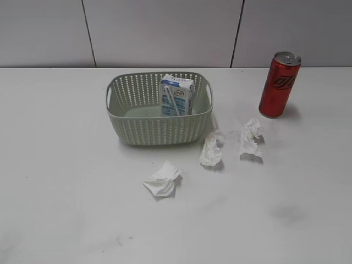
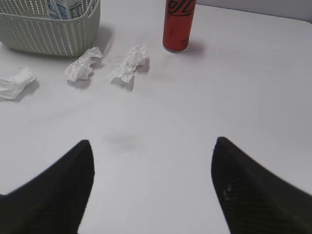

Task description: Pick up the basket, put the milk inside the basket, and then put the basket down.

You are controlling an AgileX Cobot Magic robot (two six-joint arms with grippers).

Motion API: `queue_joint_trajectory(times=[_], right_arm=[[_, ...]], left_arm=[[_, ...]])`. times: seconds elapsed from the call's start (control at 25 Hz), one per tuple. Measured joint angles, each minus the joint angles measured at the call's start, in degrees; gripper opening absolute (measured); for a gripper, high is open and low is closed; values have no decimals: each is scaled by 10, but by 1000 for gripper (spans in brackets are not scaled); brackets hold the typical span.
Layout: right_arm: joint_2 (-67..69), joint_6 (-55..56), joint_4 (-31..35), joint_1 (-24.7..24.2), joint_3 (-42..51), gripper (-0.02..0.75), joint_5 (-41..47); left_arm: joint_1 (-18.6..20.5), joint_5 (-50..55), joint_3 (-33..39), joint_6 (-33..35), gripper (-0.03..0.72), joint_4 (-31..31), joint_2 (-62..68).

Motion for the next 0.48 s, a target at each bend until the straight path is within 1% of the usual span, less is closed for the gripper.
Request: queue_joint_trajectory(times=[0.48], right_arm=[[0, 0, 1, 0, 0, 588, 0]], left_arm=[[0, -2, 0, 0, 589, 2, -59]])
